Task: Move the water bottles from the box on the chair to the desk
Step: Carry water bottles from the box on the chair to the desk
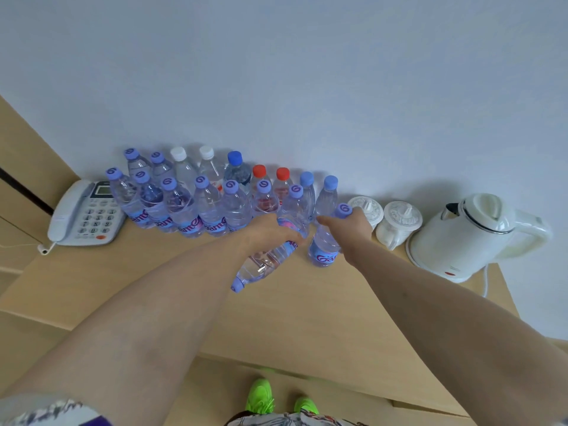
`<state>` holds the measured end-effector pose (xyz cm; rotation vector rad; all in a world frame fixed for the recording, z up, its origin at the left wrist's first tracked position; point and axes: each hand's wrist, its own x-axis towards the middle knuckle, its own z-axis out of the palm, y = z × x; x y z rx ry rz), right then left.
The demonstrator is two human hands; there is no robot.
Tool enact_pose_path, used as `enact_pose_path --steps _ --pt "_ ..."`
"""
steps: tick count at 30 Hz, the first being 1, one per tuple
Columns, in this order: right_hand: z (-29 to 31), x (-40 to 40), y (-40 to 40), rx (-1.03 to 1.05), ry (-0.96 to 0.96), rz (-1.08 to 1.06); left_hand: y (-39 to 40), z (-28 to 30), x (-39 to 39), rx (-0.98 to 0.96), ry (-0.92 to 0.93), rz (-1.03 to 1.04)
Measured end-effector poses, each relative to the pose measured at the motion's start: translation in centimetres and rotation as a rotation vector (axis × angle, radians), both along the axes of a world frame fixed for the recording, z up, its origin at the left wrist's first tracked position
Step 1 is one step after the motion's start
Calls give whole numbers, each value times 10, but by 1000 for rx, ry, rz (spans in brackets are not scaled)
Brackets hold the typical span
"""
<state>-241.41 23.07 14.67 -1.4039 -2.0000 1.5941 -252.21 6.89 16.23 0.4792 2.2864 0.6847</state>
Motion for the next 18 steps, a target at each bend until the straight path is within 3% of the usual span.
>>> enact_pose_path --steps 18 --pt "3 -39 -5 -92 58 -91 -12 -2 -22 -42 -28 -22"
